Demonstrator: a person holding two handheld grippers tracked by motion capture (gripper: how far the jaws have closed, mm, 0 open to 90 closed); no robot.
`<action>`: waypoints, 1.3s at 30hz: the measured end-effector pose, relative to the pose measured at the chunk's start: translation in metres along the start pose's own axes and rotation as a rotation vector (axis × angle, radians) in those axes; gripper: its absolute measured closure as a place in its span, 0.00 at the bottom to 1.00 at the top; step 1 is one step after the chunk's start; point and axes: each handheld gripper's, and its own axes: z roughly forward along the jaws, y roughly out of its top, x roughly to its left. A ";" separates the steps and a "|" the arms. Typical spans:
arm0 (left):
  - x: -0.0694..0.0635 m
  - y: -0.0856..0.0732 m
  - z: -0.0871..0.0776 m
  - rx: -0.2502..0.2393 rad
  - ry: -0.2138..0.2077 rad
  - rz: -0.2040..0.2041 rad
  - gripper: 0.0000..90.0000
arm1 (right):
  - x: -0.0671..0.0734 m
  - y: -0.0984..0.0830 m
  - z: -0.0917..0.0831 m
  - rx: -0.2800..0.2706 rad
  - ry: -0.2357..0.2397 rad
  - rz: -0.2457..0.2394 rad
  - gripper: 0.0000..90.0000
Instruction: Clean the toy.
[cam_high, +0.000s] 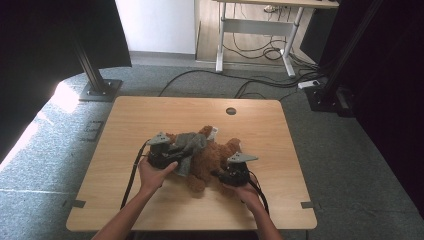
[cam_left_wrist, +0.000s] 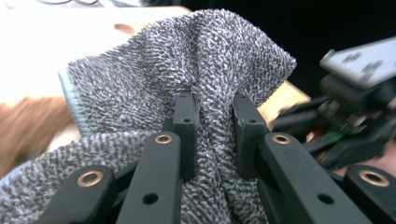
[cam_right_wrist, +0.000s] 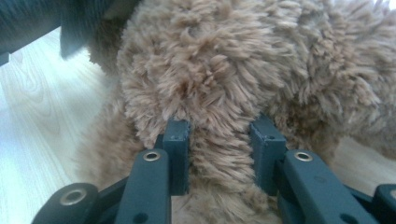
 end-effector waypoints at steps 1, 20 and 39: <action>-0.005 0.004 0.004 0.003 -0.008 0.009 0.83 | 0.001 -0.001 0.000 -0.002 -0.004 -0.005 0.73; 0.009 -0.013 0.016 0.119 0.095 0.010 0.83 | 0.006 -0.018 -0.003 -0.024 -0.002 -0.030 0.76; 0.044 -0.030 -0.053 -0.028 0.131 -0.084 0.83 | 0.009 -0.022 -0.003 -0.021 0.004 -0.042 0.77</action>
